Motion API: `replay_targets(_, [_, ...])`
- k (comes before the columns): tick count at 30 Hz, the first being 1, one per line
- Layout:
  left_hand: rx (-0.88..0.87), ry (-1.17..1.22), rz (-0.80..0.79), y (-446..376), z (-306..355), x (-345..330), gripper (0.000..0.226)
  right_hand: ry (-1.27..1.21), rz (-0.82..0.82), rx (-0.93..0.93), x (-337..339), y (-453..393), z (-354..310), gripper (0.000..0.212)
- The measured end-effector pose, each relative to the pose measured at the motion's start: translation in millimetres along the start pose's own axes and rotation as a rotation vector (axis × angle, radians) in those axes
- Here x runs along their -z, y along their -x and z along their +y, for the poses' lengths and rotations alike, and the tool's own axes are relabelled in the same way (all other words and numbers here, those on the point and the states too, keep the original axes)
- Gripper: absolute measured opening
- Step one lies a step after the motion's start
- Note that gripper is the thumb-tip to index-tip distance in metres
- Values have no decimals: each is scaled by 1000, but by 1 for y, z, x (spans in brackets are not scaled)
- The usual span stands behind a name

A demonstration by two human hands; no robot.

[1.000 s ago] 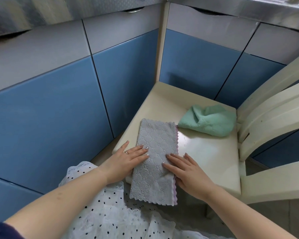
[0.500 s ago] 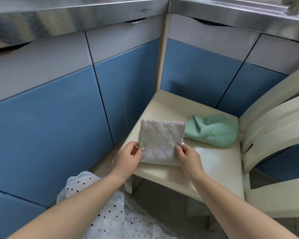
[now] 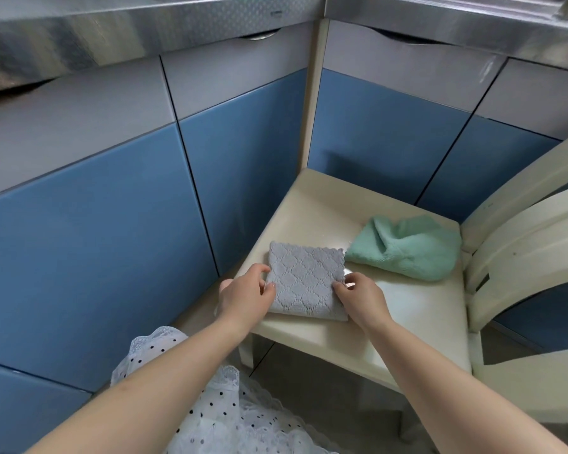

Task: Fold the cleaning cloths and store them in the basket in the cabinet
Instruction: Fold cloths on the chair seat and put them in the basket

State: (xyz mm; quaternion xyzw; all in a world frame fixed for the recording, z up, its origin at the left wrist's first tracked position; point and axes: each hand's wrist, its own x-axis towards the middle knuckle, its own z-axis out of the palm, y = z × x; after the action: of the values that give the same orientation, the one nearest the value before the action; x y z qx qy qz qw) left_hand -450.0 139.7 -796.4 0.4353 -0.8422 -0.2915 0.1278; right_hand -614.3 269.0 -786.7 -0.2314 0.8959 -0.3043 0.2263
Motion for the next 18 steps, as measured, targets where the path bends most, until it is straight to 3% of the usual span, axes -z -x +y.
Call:
replay_targets(3, [-99, -98, 76, -2, 2, 3, 39, -86, 87, 26, -2, 7, 5, 39])
replay_targets(6, [-314, -104, 76, -8, 12, 2, 43, 128, 233, 241, -2, 8, -1, 46])
replay_targets(8, [-415, -219, -18, -12, 22, -1, 47, 344, 187, 364, -6, 8, -15, 53])
replay_targets(12, [-346, -432, -220, -16, 33, -14, 52, 559, -34, 434, -26, 10, -30, 53])
replay_targets(18, [-319, -473, -293, -20, 16, -18, 54, 615, -108, 269, -27, 10, 3, 62])
